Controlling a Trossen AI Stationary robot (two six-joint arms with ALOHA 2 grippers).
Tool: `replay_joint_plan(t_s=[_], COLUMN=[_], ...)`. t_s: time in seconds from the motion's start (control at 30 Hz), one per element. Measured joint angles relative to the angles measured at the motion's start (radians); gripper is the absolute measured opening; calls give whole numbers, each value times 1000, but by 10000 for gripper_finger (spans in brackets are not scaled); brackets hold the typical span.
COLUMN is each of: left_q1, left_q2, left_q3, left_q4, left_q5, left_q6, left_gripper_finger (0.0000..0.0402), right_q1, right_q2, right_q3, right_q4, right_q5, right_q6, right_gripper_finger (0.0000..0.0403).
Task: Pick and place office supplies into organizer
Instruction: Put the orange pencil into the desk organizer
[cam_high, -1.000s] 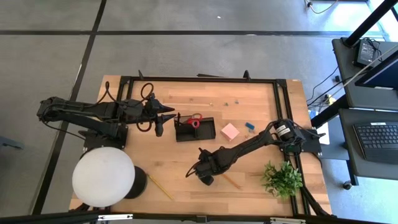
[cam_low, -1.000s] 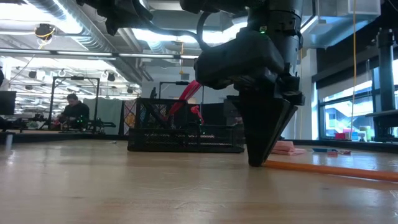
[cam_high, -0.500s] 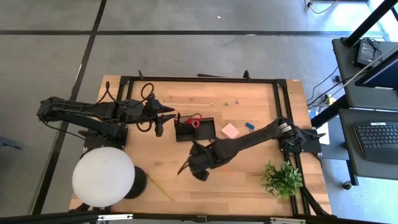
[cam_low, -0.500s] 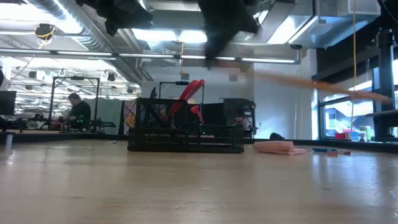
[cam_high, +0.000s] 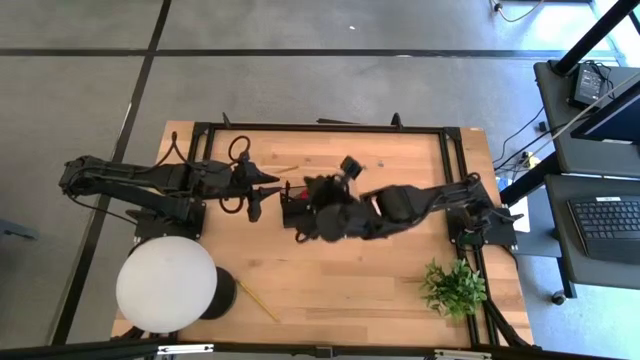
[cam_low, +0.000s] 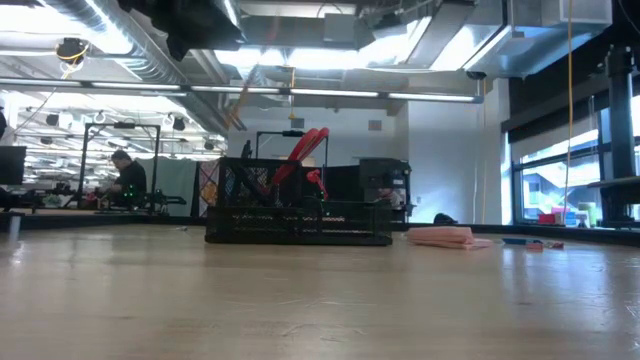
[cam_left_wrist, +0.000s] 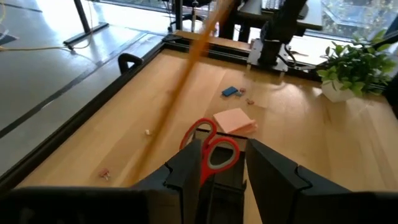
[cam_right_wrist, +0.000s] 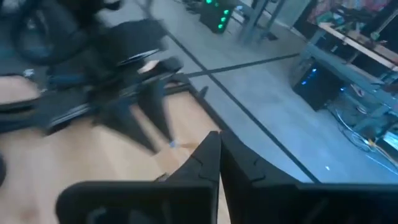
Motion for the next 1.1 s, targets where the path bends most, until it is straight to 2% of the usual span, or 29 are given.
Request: replay_joint_plan(t_s=[0.1, 0.2, 0.3, 0.5, 1.0, 1.1], left_q1=[0, 0, 0, 0, 0, 0], left_q2=[-10, -29, -56, -119, -181, -181], left_q3=[0, 0, 0, 0, 0, 0], left_q4=[-17, -37, -86, -179, -183, -183], left_q5=[34, 35, 35, 35, 35, 35], left_q6=[0, 7, 0, -27, -27, -28], left_gripper_finger=[120, 120, 120, 120, 120, 120], right_q1=[-42, -98, -136, -146, -151, -161], right_q2=[-4, -3, -3, -3, -3, -3], right_q3=[0, 0, 0, 0, 0, 0], right_q4=[-12, -59, -73, -45, -66, -105], right_q5=[-19, -132, -202, -239, -295, -371], right_q6=[-11, -2, 16, -6, -34, -34], right_gripper_finger=[4, 5, 4, 4, 5, 5])
